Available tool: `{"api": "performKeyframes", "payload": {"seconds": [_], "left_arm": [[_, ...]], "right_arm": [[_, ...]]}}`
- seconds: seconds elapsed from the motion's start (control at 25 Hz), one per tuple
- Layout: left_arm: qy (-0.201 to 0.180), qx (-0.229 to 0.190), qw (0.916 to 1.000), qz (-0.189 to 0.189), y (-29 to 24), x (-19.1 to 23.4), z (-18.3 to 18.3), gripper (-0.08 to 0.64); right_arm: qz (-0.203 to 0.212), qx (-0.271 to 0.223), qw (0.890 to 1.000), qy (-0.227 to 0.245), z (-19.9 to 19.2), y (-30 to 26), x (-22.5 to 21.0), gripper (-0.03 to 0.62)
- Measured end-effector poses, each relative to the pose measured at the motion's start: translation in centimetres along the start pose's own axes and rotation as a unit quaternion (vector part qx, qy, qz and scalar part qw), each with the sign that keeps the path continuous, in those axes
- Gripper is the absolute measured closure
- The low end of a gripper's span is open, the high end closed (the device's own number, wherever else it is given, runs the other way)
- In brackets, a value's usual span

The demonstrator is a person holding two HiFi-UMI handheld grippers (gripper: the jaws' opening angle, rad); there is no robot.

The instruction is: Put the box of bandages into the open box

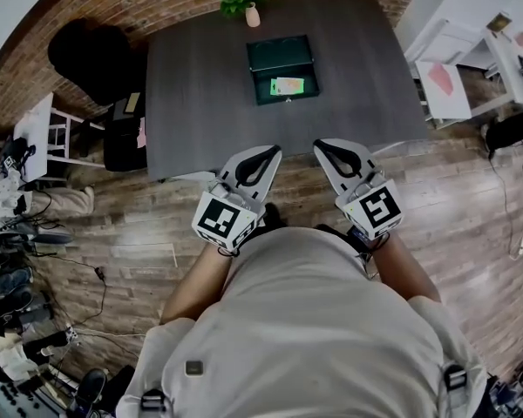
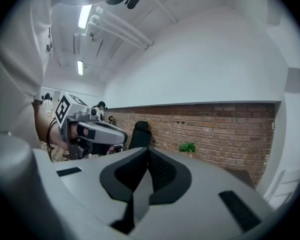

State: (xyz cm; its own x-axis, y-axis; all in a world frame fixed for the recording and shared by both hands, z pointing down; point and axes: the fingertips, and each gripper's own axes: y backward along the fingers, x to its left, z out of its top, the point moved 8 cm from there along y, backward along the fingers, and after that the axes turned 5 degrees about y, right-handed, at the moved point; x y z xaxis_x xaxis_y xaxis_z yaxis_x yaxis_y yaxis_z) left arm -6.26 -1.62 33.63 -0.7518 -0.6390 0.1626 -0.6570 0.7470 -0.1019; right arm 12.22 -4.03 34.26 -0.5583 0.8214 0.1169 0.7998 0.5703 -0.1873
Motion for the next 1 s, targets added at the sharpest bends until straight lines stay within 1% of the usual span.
{"api": "performKeyframes", "payload": {"seconds": [0.08,0.2,0.32,0.52,0.64,0.76,0.92,1.0], "left_arm": [[0.0,-0.003,1.0,0.009,-0.5,-2.4,-0.1,0.545],[0.007,-0.005,0.9996,0.026,-1.0,-5.9,-0.8,0.545],[0.016,-0.001,0.999,0.042,-1.3,-9.3,-1.9,0.545],[0.011,0.009,0.9989,0.046,-1.1,-14.4,-3.0,0.545],[0.015,0.008,0.9986,0.05,0.0,-16.3,-3.2,0.545],[0.023,0.007,0.9986,0.048,1.4,-17.6,-3.7,0.545],[0.021,0.011,0.9991,0.035,3.0,-18.5,-4.0,0.545],[0.016,0.008,0.9994,0.028,4.1,-18.9,-3.7,0.545]], "right_arm": [[0.009,-0.006,1.0,0.01,-0.9,2.5,-0.8,0.571],[0.019,-0.005,1.0,0.007,-1.6,6.1,-1.3,0.571],[0.035,-0.017,0.999,0.026,-2.7,9.2,-1.9,0.571],[0.057,-0.014,0.998,0.025,-4.3,13.1,-1.4,0.571],[0.065,-0.011,0.998,0.02,-4.8,14.7,-0.4,0.571],[0.065,-0.014,0.998,0.015,-5.0,15.9,1.0,0.571],[0.051,-0.019,0.998,0.017,-4.4,17.3,2.9,0.571],[0.04,-0.015,0.999,0.007,-4.0,18.0,4.2,0.571]]}}
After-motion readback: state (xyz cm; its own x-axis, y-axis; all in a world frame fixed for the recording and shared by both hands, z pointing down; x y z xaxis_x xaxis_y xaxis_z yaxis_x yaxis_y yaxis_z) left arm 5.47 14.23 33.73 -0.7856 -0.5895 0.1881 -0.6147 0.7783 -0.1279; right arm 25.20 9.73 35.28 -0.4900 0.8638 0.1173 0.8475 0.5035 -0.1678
